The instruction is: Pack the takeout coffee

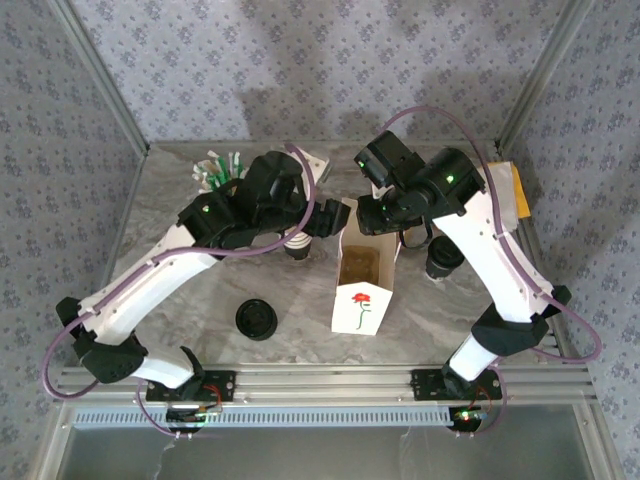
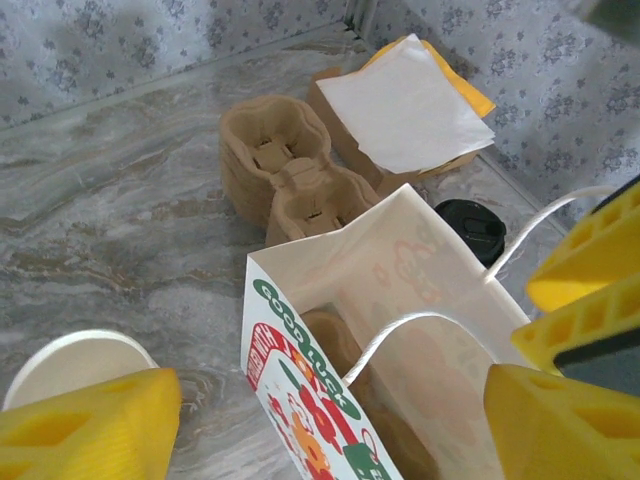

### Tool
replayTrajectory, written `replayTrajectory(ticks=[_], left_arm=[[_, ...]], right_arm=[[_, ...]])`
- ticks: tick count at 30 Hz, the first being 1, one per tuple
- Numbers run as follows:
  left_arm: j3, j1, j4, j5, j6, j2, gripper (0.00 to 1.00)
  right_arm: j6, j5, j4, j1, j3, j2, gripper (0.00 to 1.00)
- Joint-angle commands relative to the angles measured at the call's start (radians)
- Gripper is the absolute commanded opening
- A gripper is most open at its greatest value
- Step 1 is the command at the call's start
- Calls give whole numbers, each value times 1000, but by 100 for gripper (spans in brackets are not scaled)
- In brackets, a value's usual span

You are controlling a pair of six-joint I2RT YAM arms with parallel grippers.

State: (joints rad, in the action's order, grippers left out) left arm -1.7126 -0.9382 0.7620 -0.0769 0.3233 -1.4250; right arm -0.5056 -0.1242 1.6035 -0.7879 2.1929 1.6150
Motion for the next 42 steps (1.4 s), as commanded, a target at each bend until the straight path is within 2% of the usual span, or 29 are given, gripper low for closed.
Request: replayTrajectory(ticks=[1, 3, 14, 18, 22, 30, 33, 35, 37, 39, 42], left_arm=[[-5, -5, -13, -20, 0, -13, 73], [-5, -5, -16, -24, 0, -18, 68], [-25, -5, -23, -23, 5, -44, 23], [-35, -6, -23, -27, 9, -49, 14], [-51, -5, -20, -47, 10, -55, 0], [-71, -5, -17, -81, 7, -40, 0], [-88, -5, -18, -69, 7, -35, 20], [-108, -7, -18, -38, -1, -33, 47], [-129, -9, -3, -11, -11, -35, 61], [-154, -13, 21, 28, -24, -40, 68], [-170, -30, 53, 54, -40, -44, 71]], right_arm=[[1, -12, 79, 2, -6, -4, 32], [3, -12, 78, 6, -9, -6, 33], [24, -4, 69, 46, -56, -33, 33], [33, 1, 66, 60, -64, -38, 34], [44, 3, 62, 76, -62, -40, 34], [71, 17, 58, 102, -55, -23, 35], [75, 21, 54, 104, -52, -18, 35], [76, 20, 53, 105, -47, -17, 36], [79, 24, 46, 109, -45, -21, 36], [83, 34, 40, 117, -48, -26, 36], [92, 41, 38, 128, -51, -29, 36]])
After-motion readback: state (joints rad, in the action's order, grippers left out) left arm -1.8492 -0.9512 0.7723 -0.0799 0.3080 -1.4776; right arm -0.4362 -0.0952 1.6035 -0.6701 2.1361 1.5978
